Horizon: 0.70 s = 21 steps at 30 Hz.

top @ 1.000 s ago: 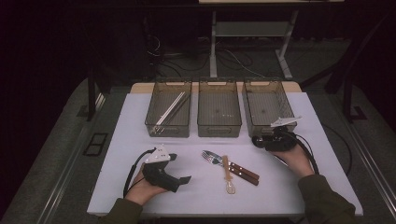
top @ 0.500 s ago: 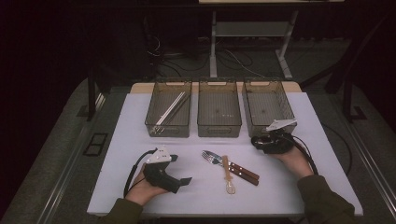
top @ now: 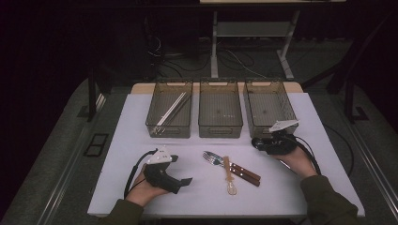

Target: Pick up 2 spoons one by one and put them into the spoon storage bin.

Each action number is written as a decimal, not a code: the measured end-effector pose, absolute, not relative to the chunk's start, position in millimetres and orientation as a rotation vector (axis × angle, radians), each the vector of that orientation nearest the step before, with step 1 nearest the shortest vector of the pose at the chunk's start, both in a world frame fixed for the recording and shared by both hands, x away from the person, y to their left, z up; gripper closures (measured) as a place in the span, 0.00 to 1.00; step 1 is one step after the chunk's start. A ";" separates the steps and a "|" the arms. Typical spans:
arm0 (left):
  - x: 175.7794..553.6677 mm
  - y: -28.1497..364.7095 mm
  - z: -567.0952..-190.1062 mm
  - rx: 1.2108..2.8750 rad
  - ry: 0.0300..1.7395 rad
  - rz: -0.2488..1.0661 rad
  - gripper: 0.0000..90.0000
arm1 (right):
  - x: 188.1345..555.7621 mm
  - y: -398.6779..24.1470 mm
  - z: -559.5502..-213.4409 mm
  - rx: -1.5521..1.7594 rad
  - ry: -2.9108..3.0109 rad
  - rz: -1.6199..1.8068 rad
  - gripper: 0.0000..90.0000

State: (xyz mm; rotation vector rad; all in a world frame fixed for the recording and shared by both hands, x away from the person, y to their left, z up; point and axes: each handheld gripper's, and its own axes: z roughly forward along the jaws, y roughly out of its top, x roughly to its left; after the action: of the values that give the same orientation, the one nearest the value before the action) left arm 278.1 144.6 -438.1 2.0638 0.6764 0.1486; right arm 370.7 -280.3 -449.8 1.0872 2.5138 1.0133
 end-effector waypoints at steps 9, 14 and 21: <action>277.9 144.8 -437.8 2.062 0.676 0.152 0.00 | 367.3 -278.2 -446.6 1.031 2.515 0.998 0.87; 277.8 145.3 -437.3 2.061 0.674 0.155 0.00 | 363.8 -277.1 -443.0 1.001 2.532 0.988 0.90; 277.5 145.5 -436.8 2.059 0.674 0.161 0.00 | 359.3 -275.9 -438.5 0.952 2.574 0.990 0.94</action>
State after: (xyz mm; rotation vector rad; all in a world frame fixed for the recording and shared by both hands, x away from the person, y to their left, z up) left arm 277.5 145.5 -436.8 2.0587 0.6741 0.1606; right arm 359.3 -275.9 -438.5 0.9519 2.5737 0.9899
